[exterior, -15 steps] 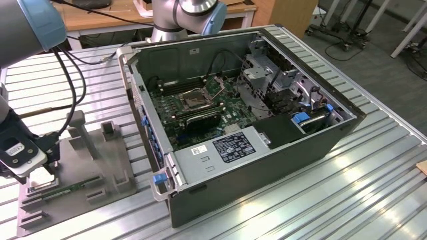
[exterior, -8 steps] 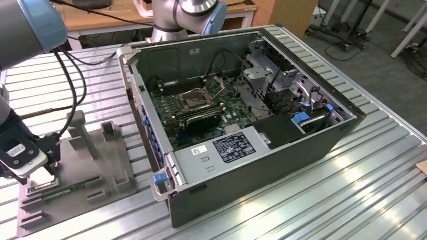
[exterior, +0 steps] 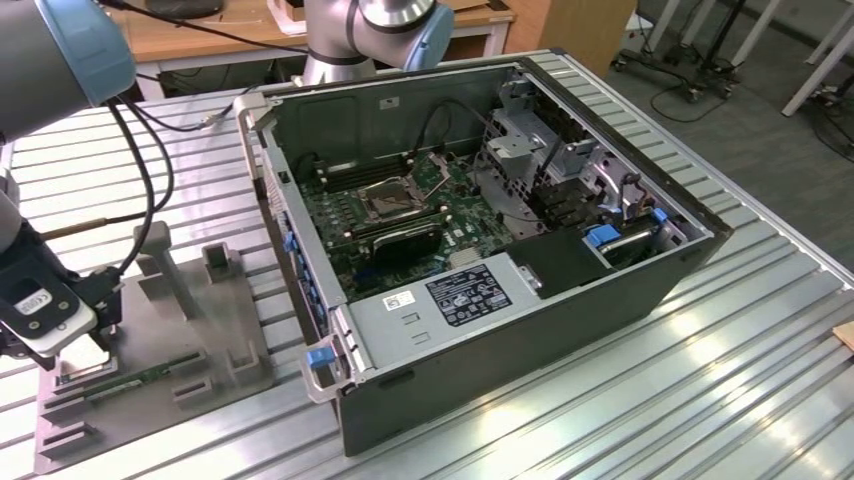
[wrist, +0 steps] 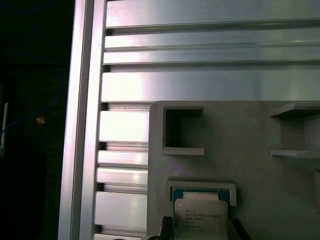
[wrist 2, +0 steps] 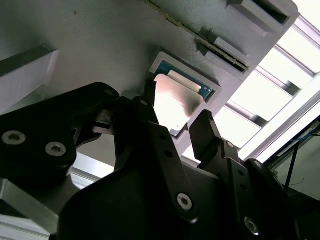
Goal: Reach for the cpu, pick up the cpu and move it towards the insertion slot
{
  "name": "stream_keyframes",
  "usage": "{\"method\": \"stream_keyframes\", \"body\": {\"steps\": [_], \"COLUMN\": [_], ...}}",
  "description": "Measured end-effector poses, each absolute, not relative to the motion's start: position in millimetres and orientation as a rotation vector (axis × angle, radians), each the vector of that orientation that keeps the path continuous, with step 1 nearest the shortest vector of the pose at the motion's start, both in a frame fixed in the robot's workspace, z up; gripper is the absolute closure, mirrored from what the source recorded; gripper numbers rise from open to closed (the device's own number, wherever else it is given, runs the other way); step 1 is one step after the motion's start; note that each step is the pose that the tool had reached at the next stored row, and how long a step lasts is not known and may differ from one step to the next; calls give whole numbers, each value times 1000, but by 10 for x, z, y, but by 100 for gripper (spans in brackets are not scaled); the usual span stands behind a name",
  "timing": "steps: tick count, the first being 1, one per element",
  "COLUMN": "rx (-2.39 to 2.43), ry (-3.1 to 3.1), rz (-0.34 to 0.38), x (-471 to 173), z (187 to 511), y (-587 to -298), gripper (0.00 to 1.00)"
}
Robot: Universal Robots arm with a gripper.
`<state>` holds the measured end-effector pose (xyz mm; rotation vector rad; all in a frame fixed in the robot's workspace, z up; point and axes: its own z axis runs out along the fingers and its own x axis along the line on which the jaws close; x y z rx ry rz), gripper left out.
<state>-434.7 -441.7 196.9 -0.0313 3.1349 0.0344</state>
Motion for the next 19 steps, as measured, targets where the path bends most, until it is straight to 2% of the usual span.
{"method": "stream_keyframes", "body": {"steps": [19], "rx": [-31], "ry": [3135], "rz": [35], "x": [-4347], "z": [1938], "y": [-4418], "gripper": [44]}}
